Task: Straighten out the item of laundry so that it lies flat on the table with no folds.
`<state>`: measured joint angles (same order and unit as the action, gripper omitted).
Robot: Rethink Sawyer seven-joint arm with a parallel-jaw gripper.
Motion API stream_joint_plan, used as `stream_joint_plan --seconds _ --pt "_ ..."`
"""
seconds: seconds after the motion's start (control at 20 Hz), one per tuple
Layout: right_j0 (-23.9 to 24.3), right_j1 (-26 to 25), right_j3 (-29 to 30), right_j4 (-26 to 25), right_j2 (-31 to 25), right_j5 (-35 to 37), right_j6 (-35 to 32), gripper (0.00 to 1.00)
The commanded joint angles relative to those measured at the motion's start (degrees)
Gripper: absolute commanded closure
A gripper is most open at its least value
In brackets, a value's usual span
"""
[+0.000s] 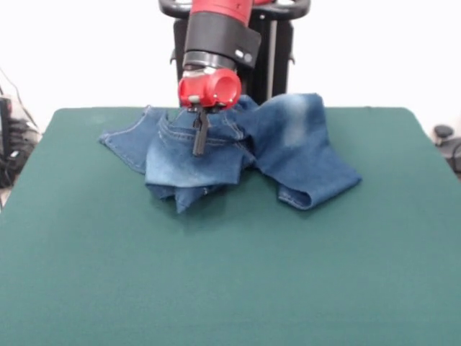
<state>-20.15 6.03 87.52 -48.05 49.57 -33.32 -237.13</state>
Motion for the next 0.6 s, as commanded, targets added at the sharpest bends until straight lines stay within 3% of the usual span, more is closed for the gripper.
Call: stream_joint_plan --seconds 0.05,0.4,0.6 --pt "-0.37 2.42 -16.67 -14.31 -3.65 8.40 -5.48 1.00" --pt "-2.25 0.95 -20.87 -26.75 -1.22 7.94 -19.76 1.00" --pt "-3.07 0.51 -21.43 -28.79 -0.80 8.71 -22.84 1.00"
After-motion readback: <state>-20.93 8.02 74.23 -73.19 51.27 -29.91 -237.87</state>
